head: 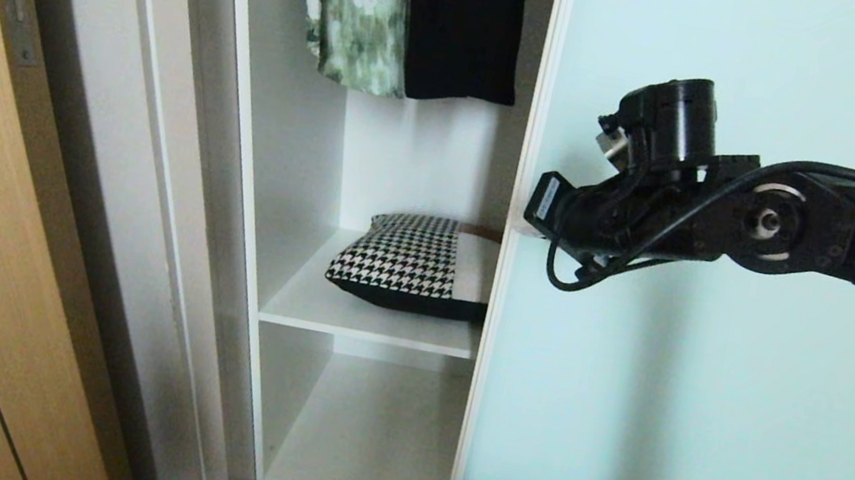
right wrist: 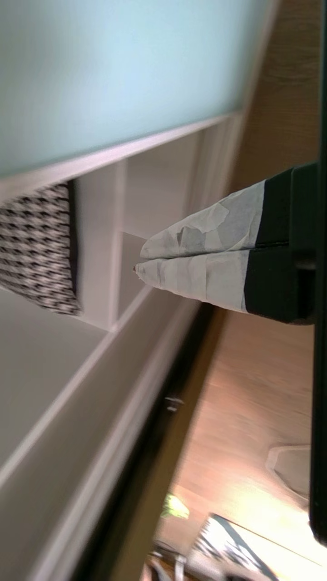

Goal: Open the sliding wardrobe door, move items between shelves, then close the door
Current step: Close the door

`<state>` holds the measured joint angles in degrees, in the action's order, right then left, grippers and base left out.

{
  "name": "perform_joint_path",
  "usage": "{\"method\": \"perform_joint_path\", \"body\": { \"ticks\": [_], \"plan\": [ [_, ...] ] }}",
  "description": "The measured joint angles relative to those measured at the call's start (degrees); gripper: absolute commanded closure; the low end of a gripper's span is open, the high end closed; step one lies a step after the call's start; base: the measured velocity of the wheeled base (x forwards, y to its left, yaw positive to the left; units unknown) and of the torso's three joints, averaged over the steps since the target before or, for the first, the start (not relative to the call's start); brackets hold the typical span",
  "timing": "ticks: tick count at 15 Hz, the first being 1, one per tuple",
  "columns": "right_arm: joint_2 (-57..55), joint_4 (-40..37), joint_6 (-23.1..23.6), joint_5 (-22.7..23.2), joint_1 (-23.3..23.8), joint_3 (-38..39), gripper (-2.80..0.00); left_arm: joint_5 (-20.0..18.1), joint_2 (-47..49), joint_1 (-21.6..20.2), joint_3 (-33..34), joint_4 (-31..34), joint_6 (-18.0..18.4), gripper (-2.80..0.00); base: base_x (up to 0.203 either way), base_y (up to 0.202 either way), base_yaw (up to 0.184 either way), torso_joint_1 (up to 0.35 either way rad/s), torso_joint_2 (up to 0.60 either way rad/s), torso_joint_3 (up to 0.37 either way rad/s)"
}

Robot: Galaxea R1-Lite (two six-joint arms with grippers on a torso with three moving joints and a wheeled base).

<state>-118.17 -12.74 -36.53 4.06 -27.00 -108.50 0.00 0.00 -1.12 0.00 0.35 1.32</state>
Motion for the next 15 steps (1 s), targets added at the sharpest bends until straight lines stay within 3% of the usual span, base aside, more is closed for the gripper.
{"method": "perform_joint_path", "body": {
  "ticks": [3,15],
  "plan": [
    [-3.1,1.1,-0.2,-3.7,0.3,-1.8,0.0,0.0,0.0,0.0,0.0,0.0,0.0,0.0,0.0,0.0,0.0,0.0,0.0,0.0],
    [-7.6,6.5,-0.3,-5.1,2.4,-2.3,0.0,0.0,0.0,0.0,0.0,0.0,0.0,0.0,0.0,0.0,0.0,0.0,0.0,0.0]
  ]
}}
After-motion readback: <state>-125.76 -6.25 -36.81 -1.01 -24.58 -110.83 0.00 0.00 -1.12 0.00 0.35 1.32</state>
